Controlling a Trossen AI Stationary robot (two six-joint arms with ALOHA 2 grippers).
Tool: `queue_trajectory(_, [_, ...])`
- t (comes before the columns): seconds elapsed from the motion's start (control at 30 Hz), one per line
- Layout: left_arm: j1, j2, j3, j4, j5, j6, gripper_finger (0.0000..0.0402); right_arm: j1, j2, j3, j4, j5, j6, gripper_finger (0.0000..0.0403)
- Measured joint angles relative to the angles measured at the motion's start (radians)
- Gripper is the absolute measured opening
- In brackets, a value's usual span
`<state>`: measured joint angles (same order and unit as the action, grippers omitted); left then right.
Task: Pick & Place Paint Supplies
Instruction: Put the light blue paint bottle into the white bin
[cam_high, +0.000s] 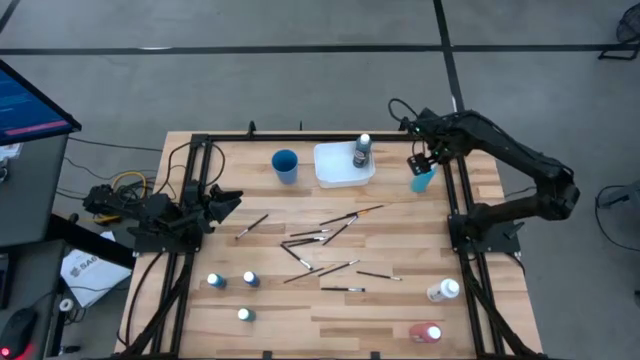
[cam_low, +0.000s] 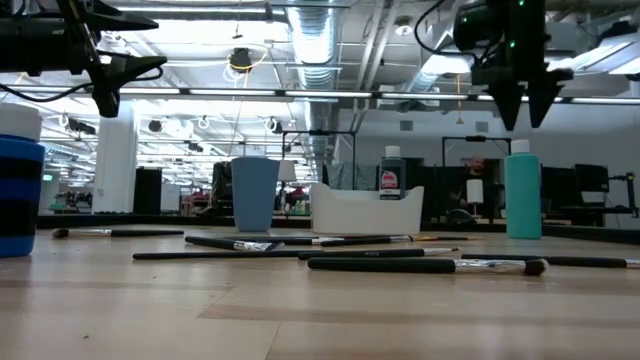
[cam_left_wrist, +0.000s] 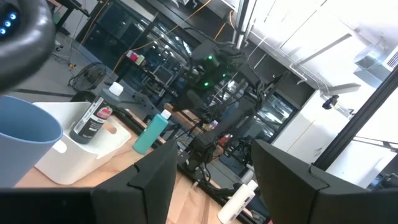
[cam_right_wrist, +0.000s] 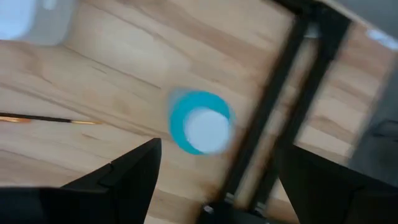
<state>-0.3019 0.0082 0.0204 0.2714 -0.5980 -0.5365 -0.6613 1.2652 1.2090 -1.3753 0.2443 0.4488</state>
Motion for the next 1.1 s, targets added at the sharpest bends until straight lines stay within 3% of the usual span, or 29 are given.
queue_trajectory(0.4, [0.000,0.000,0.000,0.000,0.000,0.000,0.0199,-0.061,-0.001,-0.087,0.090,-0.061,-0.040,0.0298])
queue_trajectory(0.7, [0.000,0.000,0.000,0.000,0.000,0.000,0.0199,-0.076,0.002,-0.087,0.099,-0.061,-0.082,0.0239])
queue_trajectory(1.1, [0.000,0.000,0.000,0.000,0.000,0.000,0.0199,-0.075,0.064,-0.086,0.094,-0.062,-0.116,0.0217])
